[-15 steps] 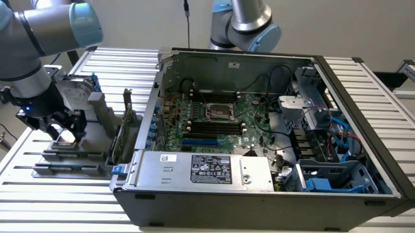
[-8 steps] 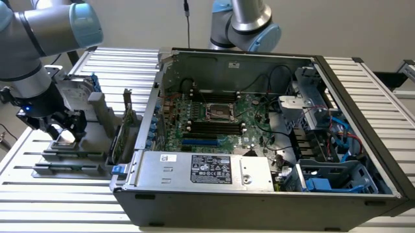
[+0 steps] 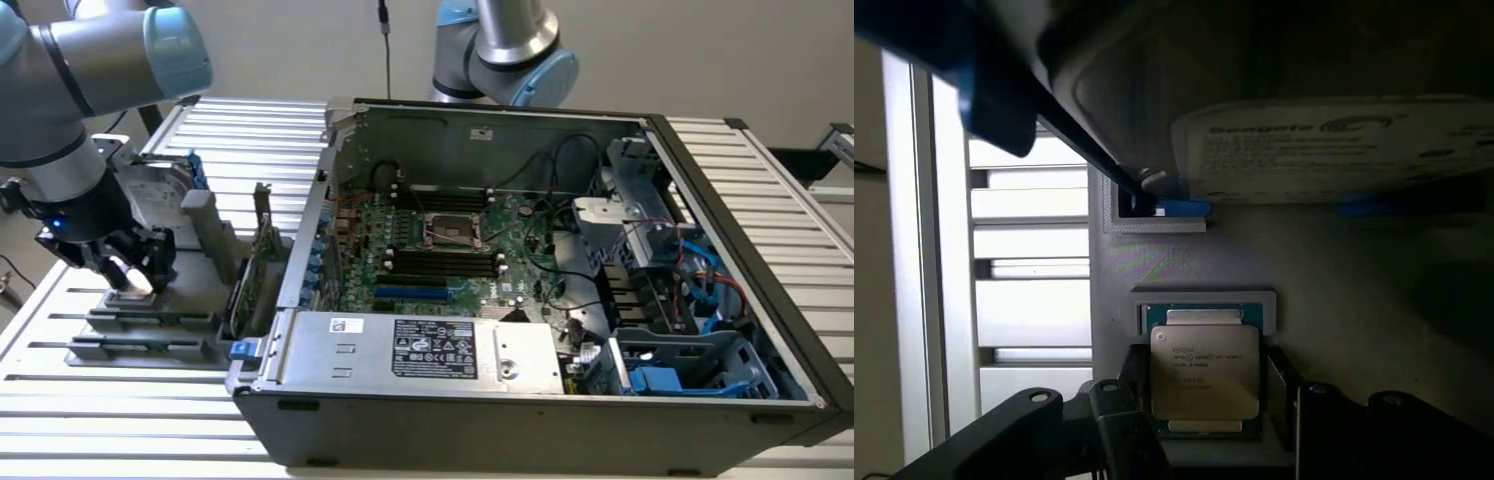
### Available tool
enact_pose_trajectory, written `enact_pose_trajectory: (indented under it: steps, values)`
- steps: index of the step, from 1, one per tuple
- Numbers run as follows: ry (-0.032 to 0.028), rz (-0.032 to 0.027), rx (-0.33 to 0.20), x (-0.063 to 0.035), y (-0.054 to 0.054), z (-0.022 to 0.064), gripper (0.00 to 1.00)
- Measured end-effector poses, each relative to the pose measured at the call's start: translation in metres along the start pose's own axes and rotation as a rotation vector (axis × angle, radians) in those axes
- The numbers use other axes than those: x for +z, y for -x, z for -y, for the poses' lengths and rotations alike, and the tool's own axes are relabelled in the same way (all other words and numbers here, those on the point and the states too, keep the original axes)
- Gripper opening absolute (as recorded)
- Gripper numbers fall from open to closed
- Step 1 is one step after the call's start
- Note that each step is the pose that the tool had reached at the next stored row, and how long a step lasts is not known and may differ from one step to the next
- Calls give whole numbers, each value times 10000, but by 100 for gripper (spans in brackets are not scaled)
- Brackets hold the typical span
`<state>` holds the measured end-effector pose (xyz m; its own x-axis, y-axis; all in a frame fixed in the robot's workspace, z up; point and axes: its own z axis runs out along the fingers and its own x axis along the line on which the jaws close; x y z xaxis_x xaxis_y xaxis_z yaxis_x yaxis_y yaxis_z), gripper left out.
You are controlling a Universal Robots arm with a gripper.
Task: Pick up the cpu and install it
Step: 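Pick up the cpu and move it towards the insertion slot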
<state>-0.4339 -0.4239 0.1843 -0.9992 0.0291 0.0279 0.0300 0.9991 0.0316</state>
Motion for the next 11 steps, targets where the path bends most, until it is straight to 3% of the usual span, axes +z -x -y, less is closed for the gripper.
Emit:
enact_pose_trajectory:
  steps: [6,11]
  values:
    - [-2,-48,1,-1,0,1,55]
    - [0,-51,1,0,1,0,55]
